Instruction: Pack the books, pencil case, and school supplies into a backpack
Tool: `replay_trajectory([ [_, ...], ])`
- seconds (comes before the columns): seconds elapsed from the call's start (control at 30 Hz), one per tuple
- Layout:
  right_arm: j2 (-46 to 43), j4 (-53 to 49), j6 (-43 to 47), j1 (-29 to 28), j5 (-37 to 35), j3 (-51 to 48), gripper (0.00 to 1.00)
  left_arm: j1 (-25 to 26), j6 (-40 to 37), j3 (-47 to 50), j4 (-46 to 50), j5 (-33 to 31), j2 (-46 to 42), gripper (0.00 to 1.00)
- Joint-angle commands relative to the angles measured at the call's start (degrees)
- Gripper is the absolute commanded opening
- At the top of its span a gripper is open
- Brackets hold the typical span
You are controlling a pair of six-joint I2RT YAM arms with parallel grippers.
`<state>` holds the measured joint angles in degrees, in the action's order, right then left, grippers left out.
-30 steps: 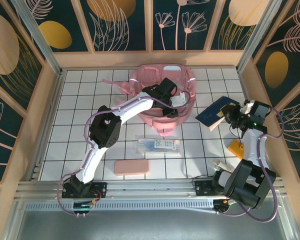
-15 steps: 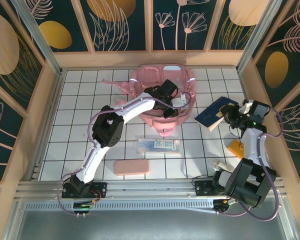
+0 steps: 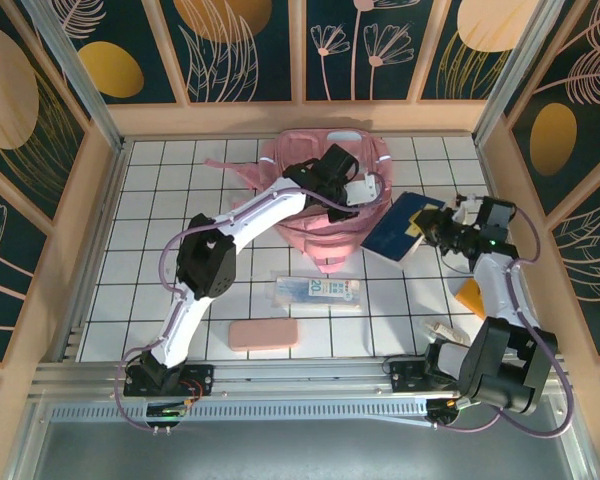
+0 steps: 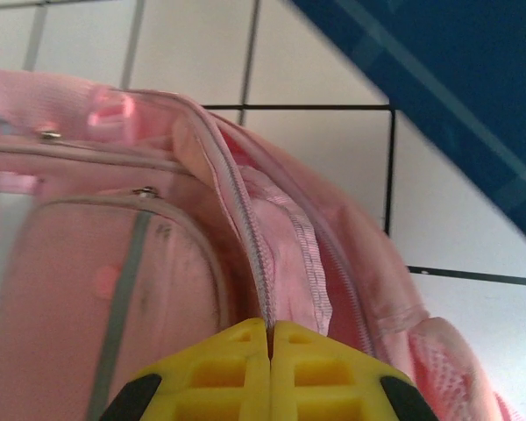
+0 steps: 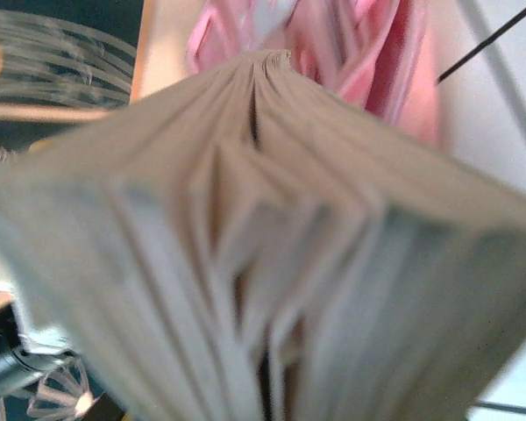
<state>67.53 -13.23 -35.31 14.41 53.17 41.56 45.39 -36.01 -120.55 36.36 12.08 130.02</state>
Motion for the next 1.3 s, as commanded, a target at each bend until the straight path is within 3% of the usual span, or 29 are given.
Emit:
replay_trajectory([
  [0.0,0.6,4.1,-3.0,-2.9,7.0,-1.9,0.0,1.5,-0.8,-2.6,-6.6,-10.8,-6.4,0.0],
  [0.13,1.3,13.8,-9.5,-4.7,10.2,-6.0,0.0,2.6,0.2,-0.8,-15.9,-18.7,-10.9,0.0],
  [0.33,5.8,26.1,-16.9,-12.9,8.6,-7.1,0.0,5.1,-6.0,2.4,-23.7,-21.4,-15.1,0.0],
  [0.5,9.1,39.2,-25.4,-17.5,0.5,-7.3,0.0,7.5,-9.4,3.4,-27.4,-25.5,-16.8,0.0],
  [0.77,24.9,55.7,-33.8,-21.2,-4.1,0.0,0.0,9.2,-9.1,5.2,-31.9,-26.3,-19.1,0.0],
  [1.13,44.3,59.0,-26.0,-23.0,-4.4,11.5,0.0,10.6,-10.8,9.5,-34.9,-26.7,-22.2,0.0],
  [1.17,44.8,56.9,-24.6,-23.0,-4.9,12.5,0.04,10.6,-10.8,10.0,-35.2,-26.8,-22.5,0.0],
  [1.23,45.2,51.2,-21.4,-23.1,-6.9,14.0,0.23,10.5,-10.7,11.2,-35.8,-27.0,-23.1,0.0],
  [1.27,45.3,49.3,-20.6,-23.1,-8.0,14.3,0.28,10.6,-10.5,11.7,-36.2,-27.2,-23.2,0.0],
])
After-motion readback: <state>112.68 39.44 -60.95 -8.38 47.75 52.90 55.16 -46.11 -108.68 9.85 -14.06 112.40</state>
